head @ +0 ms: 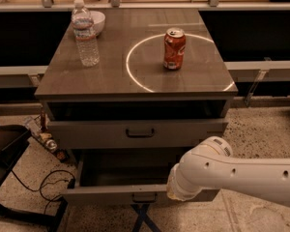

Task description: Open middle drawer

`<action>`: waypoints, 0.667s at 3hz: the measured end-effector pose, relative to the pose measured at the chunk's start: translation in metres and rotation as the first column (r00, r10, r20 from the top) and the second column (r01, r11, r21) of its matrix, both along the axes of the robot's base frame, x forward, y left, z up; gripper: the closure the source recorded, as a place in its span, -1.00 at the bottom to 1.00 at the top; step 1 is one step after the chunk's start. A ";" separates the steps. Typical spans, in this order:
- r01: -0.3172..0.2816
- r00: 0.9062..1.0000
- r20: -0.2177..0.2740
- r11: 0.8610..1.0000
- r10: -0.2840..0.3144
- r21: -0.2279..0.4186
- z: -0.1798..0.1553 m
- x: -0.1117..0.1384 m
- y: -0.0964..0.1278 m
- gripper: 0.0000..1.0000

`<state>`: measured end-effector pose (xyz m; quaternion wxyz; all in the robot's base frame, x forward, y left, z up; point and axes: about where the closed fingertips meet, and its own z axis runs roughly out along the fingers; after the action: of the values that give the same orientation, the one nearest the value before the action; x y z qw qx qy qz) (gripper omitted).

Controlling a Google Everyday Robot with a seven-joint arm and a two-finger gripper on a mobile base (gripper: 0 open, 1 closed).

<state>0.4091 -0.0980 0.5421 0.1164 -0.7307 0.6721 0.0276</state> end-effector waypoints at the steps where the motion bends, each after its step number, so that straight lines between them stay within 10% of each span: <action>1: -0.044 0.998 0.038 0.999 0.044 -0.001 -0.002 0.010 -0.012 1.00; 2: -0.075 0.994 0.076 0.997 0.075 -0.008 -0.017 0.024 -0.018 1.00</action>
Offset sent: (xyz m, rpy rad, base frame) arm 0.0456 -0.0249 -0.0364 -0.0148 -0.1356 0.1114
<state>0.4329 -0.1157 0.5254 0.1391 -0.7563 0.6393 0.0024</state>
